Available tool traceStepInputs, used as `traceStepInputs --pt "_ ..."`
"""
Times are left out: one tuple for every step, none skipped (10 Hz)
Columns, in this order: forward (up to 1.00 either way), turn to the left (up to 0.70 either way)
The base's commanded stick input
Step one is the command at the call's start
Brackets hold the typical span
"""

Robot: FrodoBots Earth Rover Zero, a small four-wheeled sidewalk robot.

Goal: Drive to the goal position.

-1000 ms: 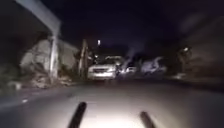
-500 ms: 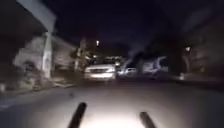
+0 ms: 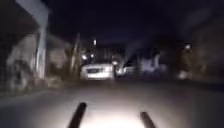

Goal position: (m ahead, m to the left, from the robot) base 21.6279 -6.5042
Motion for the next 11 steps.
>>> traceStepInputs --pt "1.00 -0.37" --pt "1.00 -0.37" --pt "1.00 -0.37" --pt "1.00 -0.37" --pt "1.00 -0.37" --pt "1.00 -0.37" --pt "1.00 -0.37" --pt "1.00 -0.37" --pt "1.00 -0.37" --pt "1.00 -0.37" --pt "1.00 -0.37"
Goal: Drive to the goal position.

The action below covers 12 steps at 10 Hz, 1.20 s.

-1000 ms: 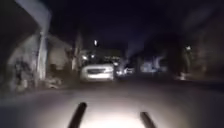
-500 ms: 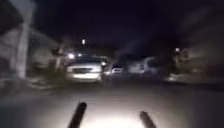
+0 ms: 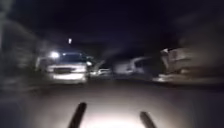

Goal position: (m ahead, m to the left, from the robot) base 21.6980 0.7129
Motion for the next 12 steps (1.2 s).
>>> traceStepInputs --pt "1.00 -0.37" --pt "1.00 -0.37" --pt "1.00 0.03" --pt "1.00 0.03" --pt "1.00 0.03" --pt "1.00 0.03" --pt "1.00 0.03" --pt "1.00 0.03" --pt "1.00 0.03" --pt "1.00 0.03" --pt "1.00 0.03" --pt "1.00 0.03"
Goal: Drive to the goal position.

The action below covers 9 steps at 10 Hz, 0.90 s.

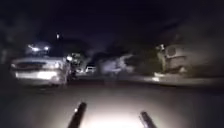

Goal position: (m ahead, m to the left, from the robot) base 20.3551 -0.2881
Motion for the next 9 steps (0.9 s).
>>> traceStepInputs --pt "1.00 0.14" --pt "1.00 0.29" --pt "1.00 0.40" --pt "1.00 0.13" --pt "1.00 -0.12" --pt "1.00 -0.35" --pt "1.00 -0.37" --pt "1.00 -0.37" --pt "1.00 -0.37"
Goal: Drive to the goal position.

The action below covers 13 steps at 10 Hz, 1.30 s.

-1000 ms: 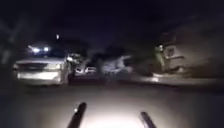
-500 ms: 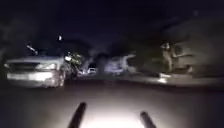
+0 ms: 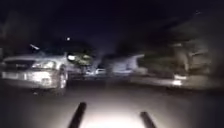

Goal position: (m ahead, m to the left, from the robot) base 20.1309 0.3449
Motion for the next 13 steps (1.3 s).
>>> traceStepInputs --pt "1.00 -0.36" --pt "1.00 0.03" --pt "1.00 0.03" --pt "1.00 0.03" --pt "1.00 0.03" --pt "1.00 0.02" --pt "1.00 -0.08" --pt "1.00 -0.17" --pt "1.00 -0.27" --pt "1.00 -0.36" --pt "1.00 -0.13" --pt "1.00 0.03" --pt "1.00 0.03"
